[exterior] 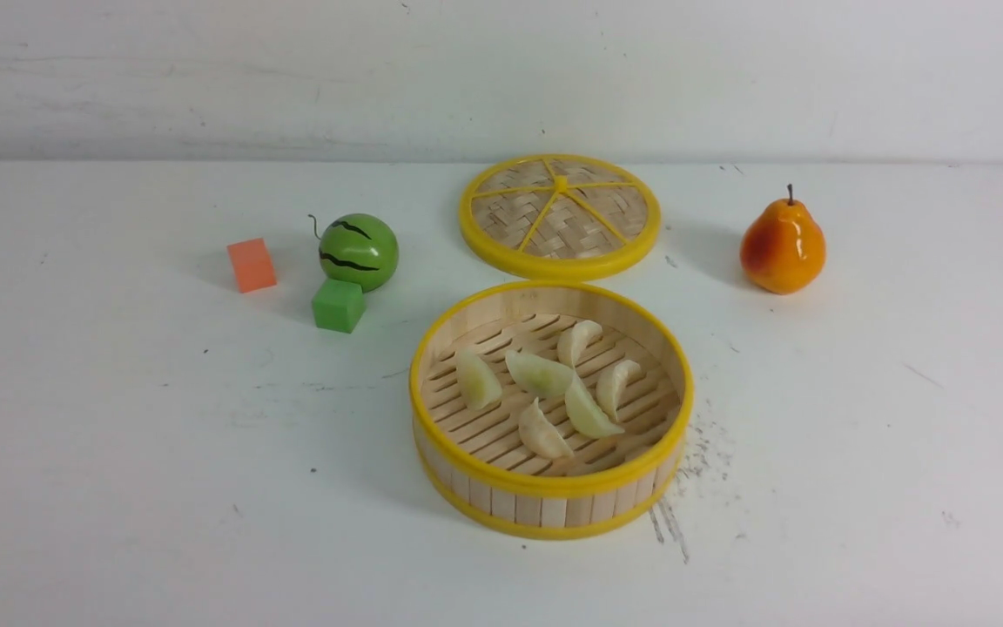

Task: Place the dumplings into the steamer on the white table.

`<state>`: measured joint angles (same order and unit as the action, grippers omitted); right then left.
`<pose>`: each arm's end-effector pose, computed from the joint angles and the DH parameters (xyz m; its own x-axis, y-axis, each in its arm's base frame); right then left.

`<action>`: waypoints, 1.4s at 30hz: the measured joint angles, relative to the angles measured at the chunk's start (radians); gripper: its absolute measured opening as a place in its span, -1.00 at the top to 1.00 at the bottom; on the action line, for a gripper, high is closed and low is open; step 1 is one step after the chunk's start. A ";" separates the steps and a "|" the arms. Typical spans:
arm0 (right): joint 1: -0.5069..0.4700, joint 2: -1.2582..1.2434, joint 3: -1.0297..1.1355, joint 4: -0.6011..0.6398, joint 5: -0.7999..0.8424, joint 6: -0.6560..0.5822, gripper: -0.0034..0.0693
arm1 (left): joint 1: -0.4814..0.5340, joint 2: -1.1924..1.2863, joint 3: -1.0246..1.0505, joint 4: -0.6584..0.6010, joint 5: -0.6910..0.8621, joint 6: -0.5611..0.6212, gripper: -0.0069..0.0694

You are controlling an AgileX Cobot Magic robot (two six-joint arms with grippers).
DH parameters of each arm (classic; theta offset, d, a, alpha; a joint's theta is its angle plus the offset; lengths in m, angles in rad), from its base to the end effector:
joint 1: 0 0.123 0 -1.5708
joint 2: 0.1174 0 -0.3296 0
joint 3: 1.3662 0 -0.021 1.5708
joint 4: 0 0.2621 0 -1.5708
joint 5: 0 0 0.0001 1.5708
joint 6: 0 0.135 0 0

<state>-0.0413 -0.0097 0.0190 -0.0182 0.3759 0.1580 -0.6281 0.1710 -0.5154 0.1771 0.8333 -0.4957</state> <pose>0.0609 -0.0034 0.1600 -0.2837 0.1524 -0.9467 0.0884 0.9872 0.1325 0.0402 -0.0074 0.2940 -0.4669 -0.1108 -0.8773 0.3373 0.8948 -0.2925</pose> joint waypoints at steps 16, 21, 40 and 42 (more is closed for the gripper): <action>0.000 0.000 0.000 0.000 0.000 0.000 0.93 | 0.000 0.000 0.000 0.000 0.000 0.000 0.78; 0.000 0.000 0.000 0.000 0.000 0.000 0.92 | 0.000 0.000 0.002 -0.006 0.007 0.000 0.77; 0.000 0.000 0.000 0.000 0.000 0.000 0.88 | 0.507 -0.109 0.384 -0.202 -0.689 0.209 0.86; 0.000 0.000 0.000 0.000 0.000 0.000 0.88 | 0.557 -0.140 0.428 -0.202 -0.692 0.239 0.86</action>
<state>-0.0413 -0.0097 0.0190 -0.0182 0.3759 0.1580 -0.0715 0.0306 -0.0878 -0.0253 0.1409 -0.2571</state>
